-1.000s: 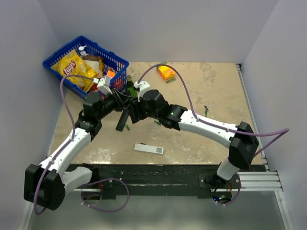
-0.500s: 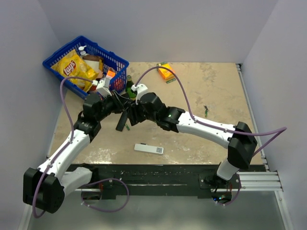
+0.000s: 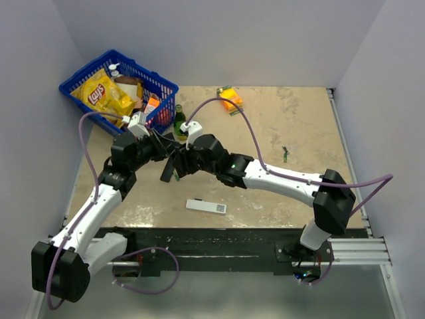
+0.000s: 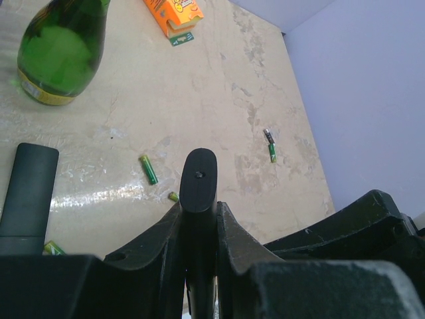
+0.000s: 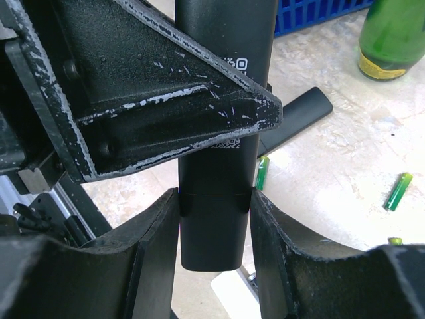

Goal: Load the batteries into the remote control
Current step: Remove the battery cover from the remote control.

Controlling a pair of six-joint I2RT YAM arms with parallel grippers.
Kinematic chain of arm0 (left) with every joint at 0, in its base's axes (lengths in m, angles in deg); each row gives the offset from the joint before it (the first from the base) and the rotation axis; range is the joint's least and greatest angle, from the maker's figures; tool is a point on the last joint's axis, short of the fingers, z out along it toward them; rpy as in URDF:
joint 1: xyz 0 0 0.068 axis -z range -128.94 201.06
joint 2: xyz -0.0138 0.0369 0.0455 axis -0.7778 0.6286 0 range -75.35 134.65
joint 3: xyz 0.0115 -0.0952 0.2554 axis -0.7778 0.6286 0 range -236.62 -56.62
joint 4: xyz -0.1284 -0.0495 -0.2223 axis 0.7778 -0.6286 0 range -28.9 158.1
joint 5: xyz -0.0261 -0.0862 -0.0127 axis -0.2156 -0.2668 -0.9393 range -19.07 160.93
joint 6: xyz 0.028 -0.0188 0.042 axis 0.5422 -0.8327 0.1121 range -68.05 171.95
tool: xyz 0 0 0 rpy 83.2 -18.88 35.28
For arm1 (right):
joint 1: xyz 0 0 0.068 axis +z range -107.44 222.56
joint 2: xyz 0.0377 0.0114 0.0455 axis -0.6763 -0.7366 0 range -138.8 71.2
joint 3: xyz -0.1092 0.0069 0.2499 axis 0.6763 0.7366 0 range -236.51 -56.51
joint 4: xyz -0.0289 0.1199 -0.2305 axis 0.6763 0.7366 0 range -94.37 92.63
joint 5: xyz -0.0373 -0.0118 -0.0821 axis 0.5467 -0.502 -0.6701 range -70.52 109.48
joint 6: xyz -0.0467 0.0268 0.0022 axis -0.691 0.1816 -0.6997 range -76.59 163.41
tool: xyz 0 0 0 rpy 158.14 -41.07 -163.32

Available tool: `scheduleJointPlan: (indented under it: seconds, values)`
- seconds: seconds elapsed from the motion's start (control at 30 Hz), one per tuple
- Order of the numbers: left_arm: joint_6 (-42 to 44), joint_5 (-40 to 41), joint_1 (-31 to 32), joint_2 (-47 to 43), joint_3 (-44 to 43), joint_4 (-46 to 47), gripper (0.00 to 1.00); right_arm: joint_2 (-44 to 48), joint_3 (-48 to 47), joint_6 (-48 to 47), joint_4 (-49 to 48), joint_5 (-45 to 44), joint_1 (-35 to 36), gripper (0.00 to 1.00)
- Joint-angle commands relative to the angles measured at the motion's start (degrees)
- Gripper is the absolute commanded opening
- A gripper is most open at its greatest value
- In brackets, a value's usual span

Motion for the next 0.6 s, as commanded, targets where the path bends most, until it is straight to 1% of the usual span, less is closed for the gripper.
scheduleJointPlan:
  seconds: [0.0,0.57]
  values:
    - [-0.38,6.80,-4.00,-2.13,-0.88,10.63,0.00,-0.33,2.94,-1.57,10.77,5.12,2.06,0.27]
    - [-0.12,6.54,-6.63,-2.39,-1.23,10.46,0.00,-0.42,3.38,-2.36,12.79,6.17,3.82,0.27]
